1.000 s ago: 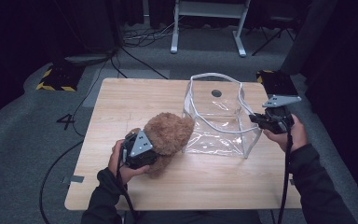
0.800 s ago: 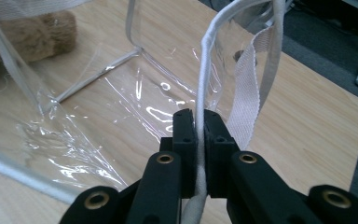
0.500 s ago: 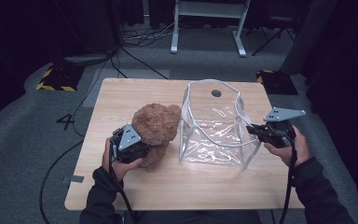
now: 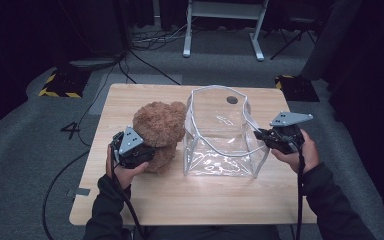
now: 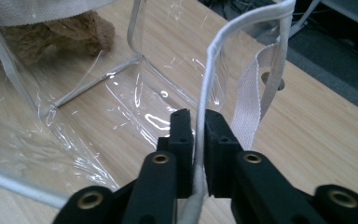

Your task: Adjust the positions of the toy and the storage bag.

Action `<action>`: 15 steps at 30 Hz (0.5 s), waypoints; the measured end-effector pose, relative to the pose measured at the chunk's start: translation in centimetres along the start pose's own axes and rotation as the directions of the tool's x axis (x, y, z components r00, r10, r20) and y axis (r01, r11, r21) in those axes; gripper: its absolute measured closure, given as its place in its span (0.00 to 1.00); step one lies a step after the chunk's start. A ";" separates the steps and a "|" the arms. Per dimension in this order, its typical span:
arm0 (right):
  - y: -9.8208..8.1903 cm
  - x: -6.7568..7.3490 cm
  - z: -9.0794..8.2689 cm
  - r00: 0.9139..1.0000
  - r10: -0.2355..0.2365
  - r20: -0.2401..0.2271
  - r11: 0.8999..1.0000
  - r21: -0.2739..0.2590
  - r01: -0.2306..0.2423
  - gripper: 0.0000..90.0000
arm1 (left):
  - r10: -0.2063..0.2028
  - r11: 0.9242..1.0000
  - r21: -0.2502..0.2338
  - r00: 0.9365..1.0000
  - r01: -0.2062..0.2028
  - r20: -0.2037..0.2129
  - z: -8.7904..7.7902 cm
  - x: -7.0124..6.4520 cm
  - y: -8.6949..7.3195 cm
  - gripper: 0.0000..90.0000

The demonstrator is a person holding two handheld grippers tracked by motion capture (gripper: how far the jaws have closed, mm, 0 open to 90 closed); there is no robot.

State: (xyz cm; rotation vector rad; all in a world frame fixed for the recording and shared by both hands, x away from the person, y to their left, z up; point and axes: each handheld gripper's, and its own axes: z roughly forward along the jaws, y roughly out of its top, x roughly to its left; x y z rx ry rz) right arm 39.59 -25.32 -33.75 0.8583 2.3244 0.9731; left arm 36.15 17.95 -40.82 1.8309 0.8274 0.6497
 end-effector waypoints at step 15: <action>-3.0 -2.6 -5.2 0.998 0.051 0.037 0.983 -0.178 -0.043 0.46 | -0.012 1.000 0.003 1.000 0.012 -0.016 -0.3 -0.1 -0.1 0.55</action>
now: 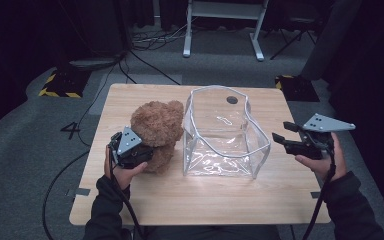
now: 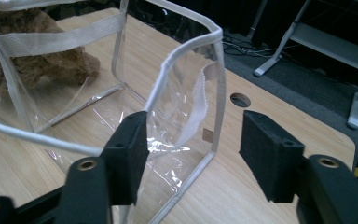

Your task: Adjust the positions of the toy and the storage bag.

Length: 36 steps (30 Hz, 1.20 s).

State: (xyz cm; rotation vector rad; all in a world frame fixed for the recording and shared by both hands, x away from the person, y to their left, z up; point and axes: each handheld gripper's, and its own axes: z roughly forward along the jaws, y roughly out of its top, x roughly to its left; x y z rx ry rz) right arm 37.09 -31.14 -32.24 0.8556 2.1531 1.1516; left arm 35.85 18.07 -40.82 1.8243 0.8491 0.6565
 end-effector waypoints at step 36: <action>-16.9 -2.6 5.5 0.993 0.110 0.049 0.962 0.245 -0.119 0.24 | 0.023 0.998 0.056 0.999 -0.026 0.049 1.2 -0.8 -1.0 0.54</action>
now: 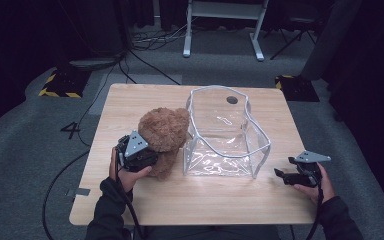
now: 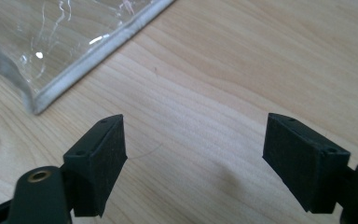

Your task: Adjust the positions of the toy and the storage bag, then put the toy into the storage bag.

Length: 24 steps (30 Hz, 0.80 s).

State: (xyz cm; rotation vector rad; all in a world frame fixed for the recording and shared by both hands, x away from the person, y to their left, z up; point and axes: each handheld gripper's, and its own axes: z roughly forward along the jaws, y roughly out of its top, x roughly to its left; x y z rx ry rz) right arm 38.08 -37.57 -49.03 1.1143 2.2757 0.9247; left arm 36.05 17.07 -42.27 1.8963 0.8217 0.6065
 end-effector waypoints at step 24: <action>-1.8 0.1 1.2 0.996 0.058 -0.061 0.998 -0.007 -0.059 0.20 | -0.025 0.998 -0.051 1.000 0.024 -0.017 -1.3 0.2 -0.1 0.54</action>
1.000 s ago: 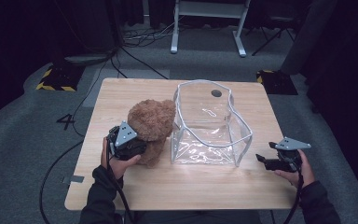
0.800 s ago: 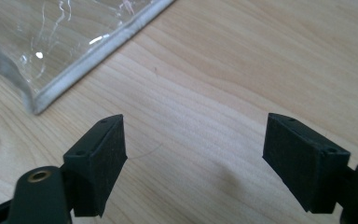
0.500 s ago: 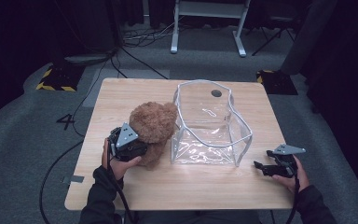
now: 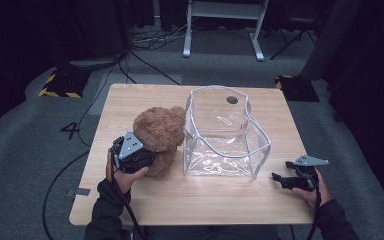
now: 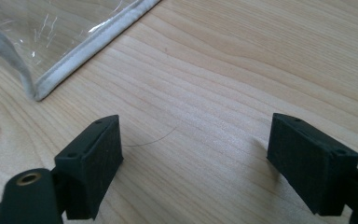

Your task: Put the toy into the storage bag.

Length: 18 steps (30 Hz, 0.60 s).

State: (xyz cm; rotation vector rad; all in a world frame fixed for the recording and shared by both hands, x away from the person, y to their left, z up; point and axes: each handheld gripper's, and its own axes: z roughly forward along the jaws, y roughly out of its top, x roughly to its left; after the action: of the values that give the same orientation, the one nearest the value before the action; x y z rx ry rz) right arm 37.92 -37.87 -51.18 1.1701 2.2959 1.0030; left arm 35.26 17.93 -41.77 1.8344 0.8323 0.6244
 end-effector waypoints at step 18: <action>-0.1 0.1 -0.1 1.000 0.011 0.013 1.000 0.000 -0.011 0.19 | -0.010 0.994 -0.106 0.999 0.006 -0.041 -2.8 0.1 1.8 0.55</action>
State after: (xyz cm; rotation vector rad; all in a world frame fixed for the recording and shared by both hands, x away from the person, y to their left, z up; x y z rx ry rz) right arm 37.74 -37.91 -51.19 1.1878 2.2814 0.9962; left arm 33.71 19.10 -39.05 1.7265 0.8182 0.6906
